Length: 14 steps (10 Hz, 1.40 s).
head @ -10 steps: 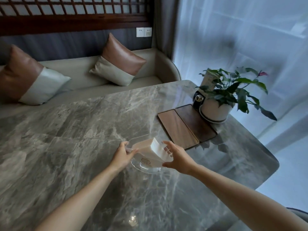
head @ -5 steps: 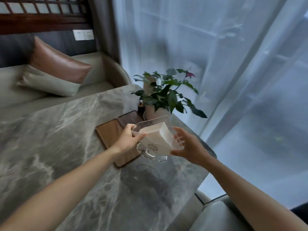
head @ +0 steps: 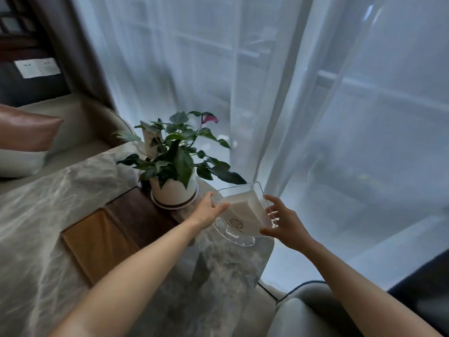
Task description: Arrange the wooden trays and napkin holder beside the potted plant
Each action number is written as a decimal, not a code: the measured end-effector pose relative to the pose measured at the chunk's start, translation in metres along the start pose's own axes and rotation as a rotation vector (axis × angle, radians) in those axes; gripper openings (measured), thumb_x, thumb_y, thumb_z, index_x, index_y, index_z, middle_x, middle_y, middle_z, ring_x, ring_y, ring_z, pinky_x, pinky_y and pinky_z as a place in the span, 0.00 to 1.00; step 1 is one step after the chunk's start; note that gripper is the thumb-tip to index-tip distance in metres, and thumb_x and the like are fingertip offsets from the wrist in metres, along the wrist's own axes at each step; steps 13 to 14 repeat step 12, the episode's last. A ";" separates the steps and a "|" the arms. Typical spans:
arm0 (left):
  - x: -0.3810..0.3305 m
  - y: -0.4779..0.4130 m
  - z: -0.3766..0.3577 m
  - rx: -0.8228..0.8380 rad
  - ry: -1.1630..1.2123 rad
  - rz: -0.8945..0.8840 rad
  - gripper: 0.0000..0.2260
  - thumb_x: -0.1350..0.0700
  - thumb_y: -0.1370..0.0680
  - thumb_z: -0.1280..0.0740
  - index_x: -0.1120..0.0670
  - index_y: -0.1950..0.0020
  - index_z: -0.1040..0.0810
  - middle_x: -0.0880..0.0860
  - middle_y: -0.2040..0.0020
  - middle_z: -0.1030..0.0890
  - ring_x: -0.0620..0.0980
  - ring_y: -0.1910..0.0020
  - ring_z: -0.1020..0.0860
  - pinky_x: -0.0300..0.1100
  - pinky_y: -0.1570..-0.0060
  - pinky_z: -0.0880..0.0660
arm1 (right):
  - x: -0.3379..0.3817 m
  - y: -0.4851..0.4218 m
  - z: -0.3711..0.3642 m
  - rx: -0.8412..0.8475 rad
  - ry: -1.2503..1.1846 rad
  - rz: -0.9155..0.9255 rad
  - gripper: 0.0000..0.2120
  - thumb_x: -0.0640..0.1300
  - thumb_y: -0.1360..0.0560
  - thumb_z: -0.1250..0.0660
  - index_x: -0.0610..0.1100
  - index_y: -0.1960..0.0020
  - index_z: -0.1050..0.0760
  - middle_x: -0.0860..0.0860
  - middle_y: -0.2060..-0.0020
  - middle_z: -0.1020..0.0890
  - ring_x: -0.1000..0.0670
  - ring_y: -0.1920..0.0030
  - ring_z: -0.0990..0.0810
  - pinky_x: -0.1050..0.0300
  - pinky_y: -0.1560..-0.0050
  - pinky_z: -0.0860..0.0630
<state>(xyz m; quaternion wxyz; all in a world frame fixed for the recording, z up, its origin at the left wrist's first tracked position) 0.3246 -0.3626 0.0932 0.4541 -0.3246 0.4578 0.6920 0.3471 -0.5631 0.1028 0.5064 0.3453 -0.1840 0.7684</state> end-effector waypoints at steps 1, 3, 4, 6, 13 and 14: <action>-0.003 -0.017 -0.018 0.036 -0.019 0.016 0.30 0.51 0.23 0.34 0.59 0.26 0.43 0.62 0.32 0.28 0.58 0.33 0.29 0.51 0.34 0.32 | -0.020 -0.006 0.006 -0.014 -0.016 -0.050 0.37 0.35 0.35 0.26 0.45 0.31 0.39 0.48 0.50 0.26 0.47 0.52 0.25 0.53 0.47 0.25; -0.007 -0.035 -0.047 0.055 -0.053 0.044 0.24 0.52 0.23 0.35 0.59 0.31 0.36 0.61 0.36 0.24 0.57 0.38 0.25 0.50 0.38 0.28 | -0.051 -0.012 0.012 -0.024 0.000 -0.114 0.38 0.35 0.35 0.27 0.47 0.30 0.40 0.42 0.44 0.24 0.48 0.51 0.26 0.59 0.49 0.28; -0.007 -0.040 -0.054 0.052 -0.057 0.060 0.21 0.53 0.23 0.35 0.59 0.33 0.33 0.61 0.38 0.23 0.58 0.40 0.24 0.50 0.38 0.27 | -0.058 -0.014 0.012 -0.019 0.001 -0.134 0.38 0.34 0.34 0.28 0.46 0.29 0.41 0.41 0.43 0.24 0.48 0.52 0.28 0.60 0.51 0.32; -0.005 -0.046 -0.057 0.051 -0.099 0.050 0.19 0.55 0.22 0.36 0.61 0.34 0.32 0.61 0.40 0.22 0.56 0.43 0.23 0.50 0.40 0.27 | -0.063 -0.018 0.005 0.018 0.040 -0.136 0.38 0.38 0.32 0.28 0.47 0.28 0.44 0.42 0.40 0.25 0.45 0.47 0.26 0.57 0.46 0.28; -0.001 -0.043 -0.057 -0.120 -0.348 -0.017 0.27 0.49 0.20 0.44 0.57 0.24 0.47 0.62 0.25 0.41 0.59 0.26 0.41 0.53 0.30 0.39 | -0.052 -0.010 0.006 0.061 0.235 -0.143 0.42 0.46 0.30 0.30 0.49 0.25 0.54 0.43 0.29 0.35 0.43 0.31 0.34 0.48 0.35 0.32; -0.001 -0.043 -0.057 -0.120 -0.348 -0.017 0.27 0.49 0.20 0.44 0.57 0.24 0.47 0.62 0.25 0.41 0.59 0.26 0.41 0.53 0.30 0.39 | -0.052 -0.010 0.006 0.061 0.235 -0.143 0.42 0.46 0.30 0.30 0.49 0.25 0.54 0.43 0.29 0.35 0.43 0.31 0.34 0.48 0.35 0.32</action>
Point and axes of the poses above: each hand's wrist, its own y-axis away from the middle knuckle, its own z-axis out of the back of the hand, x = y × z, the point moved 2 cm from there along -y, towards the middle knuckle
